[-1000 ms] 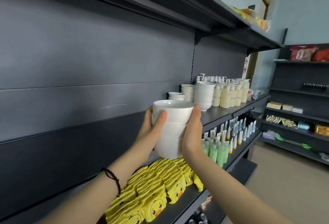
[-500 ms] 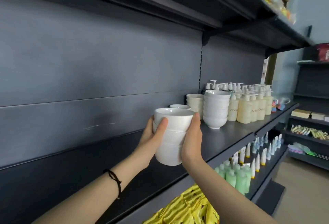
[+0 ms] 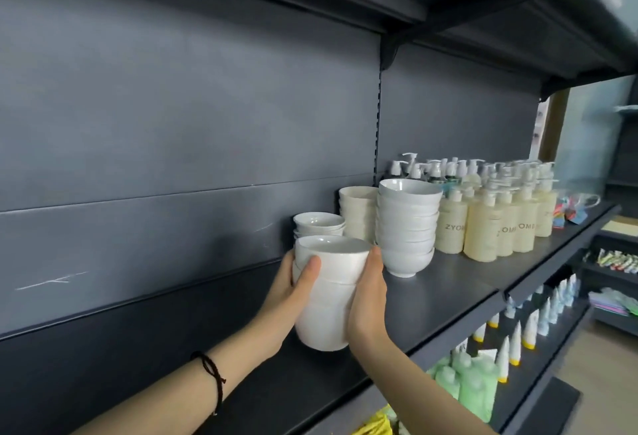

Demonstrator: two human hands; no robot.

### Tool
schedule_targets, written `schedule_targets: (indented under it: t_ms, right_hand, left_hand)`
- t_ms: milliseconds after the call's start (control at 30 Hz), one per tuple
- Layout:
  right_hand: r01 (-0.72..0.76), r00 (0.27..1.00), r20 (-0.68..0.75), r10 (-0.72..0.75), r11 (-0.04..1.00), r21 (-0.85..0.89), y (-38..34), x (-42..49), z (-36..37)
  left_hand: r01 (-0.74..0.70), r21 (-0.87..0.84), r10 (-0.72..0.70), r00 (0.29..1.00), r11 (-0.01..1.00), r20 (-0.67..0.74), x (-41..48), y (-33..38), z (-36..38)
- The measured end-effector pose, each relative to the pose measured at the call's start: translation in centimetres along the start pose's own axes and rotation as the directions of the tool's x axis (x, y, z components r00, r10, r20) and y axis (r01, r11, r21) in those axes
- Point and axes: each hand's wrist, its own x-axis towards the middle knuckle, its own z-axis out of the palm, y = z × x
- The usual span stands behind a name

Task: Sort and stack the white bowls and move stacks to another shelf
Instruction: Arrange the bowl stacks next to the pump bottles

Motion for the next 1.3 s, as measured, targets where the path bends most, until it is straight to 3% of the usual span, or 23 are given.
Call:
schedule_targets:
  t_ms: [333, 533, 600, 667, 733, 833, 1067, 1300]
  right_hand:
    - [-0.001, 0.984, 0.176, -0.022, 0.992, 0.126, 0.6, 10.4, -4.3]
    - [-0.034, 0.93, 0.366, -0.033, 0.984, 0.174, 0.7, 13.8, -5.3]
    - [0.003, 0.917, 0.395, -0.062, 0.989, 0.147, 1.1, 14.1, -5.4]
    - [0.136, 0.902, 0.397, -0.169, 0.985, 0.11, 1.5, 14.2, -5.5]
    - [0.265, 0.865, 0.418, -0.278, 0.96, 0.089, 1.8, 13.9, -5.8]
    - [0.345, 0.796, 0.511, -0.325, 0.937, 0.059, 1.6, 13.0, -6.1]
    - [0.382, 0.773, 0.554, -0.308, 0.924, -0.02, 2.0, 14.3, -5.9]
    - [0.367, 0.792, 0.533, -0.297, 0.93, -0.027, 2.8, 14.8, -6.4]
  left_hand:
    - [-0.091, 0.083, 0.103, 0.984, 0.992, -0.146, 5.8, -3.4, 6.2]
    - [-0.119, 0.132, 0.144, 0.97, 0.984, -0.198, 7.3, -5.4, 6.9]
    - [-0.136, 0.165, 0.17, 0.962, 0.977, -0.213, 7.6, -5.6, 6.6]
    - [-0.15, 0.199, 0.194, 0.954, 0.969, -0.228, 7.9, -5.9, 6.5]
    - [-0.162, 0.212, 0.215, 0.942, 0.964, -0.257, 8.1, -6.1, 6.6]
    - [-0.174, 0.192, 0.228, 0.923, 0.966, -0.31, 8.1, -6.2, 7.5]
    - [-0.156, 0.17, 0.209, 0.911, 0.973, -0.355, 9.0, -6.4, 8.4]
    - [-0.048, 0.31, 0.205, 0.843, 0.949, -0.497, 10.3, -7.1, 9.9]
